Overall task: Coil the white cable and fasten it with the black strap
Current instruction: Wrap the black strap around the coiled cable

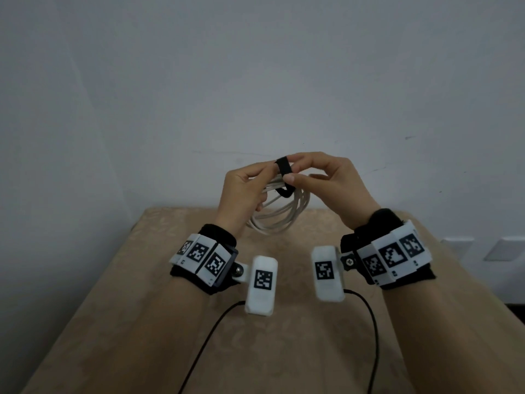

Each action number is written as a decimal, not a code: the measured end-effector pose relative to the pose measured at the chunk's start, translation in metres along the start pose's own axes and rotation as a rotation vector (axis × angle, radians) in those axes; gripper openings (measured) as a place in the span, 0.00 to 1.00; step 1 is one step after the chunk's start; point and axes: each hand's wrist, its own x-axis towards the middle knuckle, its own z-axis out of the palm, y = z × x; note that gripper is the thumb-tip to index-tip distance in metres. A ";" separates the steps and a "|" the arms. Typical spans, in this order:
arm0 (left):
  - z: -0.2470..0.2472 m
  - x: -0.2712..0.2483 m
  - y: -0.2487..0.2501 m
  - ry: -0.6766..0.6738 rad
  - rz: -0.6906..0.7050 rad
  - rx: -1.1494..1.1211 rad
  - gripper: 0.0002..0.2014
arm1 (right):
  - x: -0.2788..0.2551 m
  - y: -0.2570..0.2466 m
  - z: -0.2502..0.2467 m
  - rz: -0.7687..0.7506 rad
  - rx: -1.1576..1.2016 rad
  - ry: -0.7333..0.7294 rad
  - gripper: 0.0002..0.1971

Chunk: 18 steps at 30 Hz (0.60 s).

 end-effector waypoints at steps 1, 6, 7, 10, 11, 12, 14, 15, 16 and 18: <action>0.001 0.000 0.000 -0.010 0.001 0.003 0.09 | 0.000 0.002 0.000 0.015 0.006 -0.016 0.05; -0.001 -0.002 0.004 -0.055 0.001 0.003 0.11 | -0.002 0.003 0.005 -0.017 0.003 -0.057 0.06; 0.000 -0.002 0.004 -0.063 0.002 0.007 0.11 | -0.002 0.004 0.006 -0.020 -0.007 -0.054 0.06; 0.002 -0.004 0.005 -0.083 0.006 -0.013 0.09 | -0.001 0.005 0.004 -0.016 0.028 -0.039 0.07; 0.002 -0.004 0.005 -0.086 0.005 -0.019 0.09 | -0.001 0.005 0.002 -0.015 0.045 -0.043 0.07; 0.002 -0.004 0.006 -0.090 0.002 -0.022 0.09 | -0.001 0.005 0.001 -0.015 0.053 -0.046 0.07; 0.002 -0.004 0.006 -0.110 -0.004 -0.024 0.10 | -0.001 0.006 -0.001 0.000 0.055 -0.042 0.07; 0.002 -0.004 0.006 -0.124 -0.007 -0.026 0.10 | -0.001 0.006 0.000 0.011 0.059 -0.039 0.06; 0.001 -0.004 0.007 -0.138 -0.011 -0.029 0.11 | -0.001 0.005 0.000 0.022 0.065 -0.036 0.05; 0.000 -0.004 0.007 -0.159 -0.017 -0.034 0.12 | -0.003 0.003 0.001 0.046 0.083 -0.028 0.06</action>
